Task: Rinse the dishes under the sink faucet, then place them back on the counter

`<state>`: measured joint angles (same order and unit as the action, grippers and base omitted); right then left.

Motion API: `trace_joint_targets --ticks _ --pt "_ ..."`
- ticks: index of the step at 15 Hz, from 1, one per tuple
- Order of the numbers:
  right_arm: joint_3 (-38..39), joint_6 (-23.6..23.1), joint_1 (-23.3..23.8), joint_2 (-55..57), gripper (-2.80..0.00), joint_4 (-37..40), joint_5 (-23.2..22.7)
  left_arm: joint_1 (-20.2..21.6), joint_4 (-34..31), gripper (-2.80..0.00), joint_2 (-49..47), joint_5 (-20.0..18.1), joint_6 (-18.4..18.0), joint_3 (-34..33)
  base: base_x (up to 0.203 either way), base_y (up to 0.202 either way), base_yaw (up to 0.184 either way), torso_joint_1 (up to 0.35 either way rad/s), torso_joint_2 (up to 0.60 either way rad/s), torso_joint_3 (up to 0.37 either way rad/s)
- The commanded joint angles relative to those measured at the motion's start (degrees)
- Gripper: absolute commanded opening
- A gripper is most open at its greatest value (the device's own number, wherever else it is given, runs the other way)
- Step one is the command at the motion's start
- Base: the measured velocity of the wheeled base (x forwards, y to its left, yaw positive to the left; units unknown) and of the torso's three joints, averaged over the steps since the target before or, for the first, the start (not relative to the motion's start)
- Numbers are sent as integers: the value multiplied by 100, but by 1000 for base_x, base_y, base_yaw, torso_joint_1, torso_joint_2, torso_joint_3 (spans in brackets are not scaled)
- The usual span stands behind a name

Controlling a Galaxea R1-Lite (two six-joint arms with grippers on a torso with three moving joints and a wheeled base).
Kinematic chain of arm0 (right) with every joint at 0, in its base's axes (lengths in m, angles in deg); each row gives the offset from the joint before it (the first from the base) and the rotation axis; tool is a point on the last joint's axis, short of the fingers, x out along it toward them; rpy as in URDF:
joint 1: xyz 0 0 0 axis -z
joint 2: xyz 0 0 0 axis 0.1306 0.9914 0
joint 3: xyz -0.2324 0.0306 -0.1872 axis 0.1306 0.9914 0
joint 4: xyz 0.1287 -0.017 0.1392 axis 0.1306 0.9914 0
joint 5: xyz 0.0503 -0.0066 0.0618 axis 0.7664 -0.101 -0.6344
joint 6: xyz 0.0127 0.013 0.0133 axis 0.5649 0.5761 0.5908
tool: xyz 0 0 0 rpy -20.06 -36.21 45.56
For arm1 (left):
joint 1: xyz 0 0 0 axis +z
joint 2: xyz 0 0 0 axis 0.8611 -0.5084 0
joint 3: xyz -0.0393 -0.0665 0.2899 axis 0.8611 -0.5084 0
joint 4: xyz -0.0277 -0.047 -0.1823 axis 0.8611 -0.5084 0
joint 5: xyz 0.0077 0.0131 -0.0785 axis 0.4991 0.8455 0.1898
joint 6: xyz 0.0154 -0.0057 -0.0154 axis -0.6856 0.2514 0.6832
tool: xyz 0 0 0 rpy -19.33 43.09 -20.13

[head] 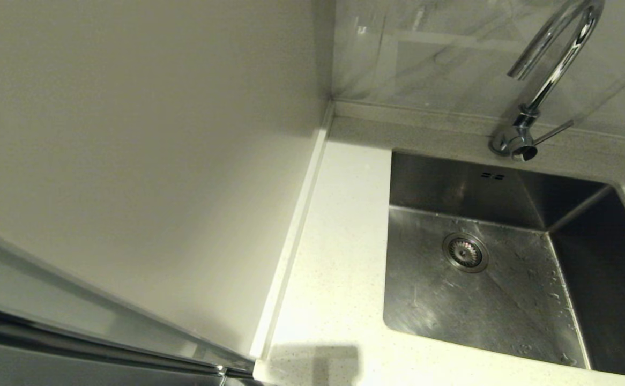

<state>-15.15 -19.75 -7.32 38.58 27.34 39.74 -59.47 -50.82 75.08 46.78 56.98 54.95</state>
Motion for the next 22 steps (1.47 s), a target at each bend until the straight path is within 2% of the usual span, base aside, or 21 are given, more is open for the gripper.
trace_joint_targets --ticks 1,22 --pt "1 -2 -1 2 -280 0 -2 2 2 -280 18 8 3 0 0 0 0 0 0 0" --pt "1 -2 -1 2 -280 0 -2 2 2 -280 18 0 3 0 0 0 0 0 0 0"
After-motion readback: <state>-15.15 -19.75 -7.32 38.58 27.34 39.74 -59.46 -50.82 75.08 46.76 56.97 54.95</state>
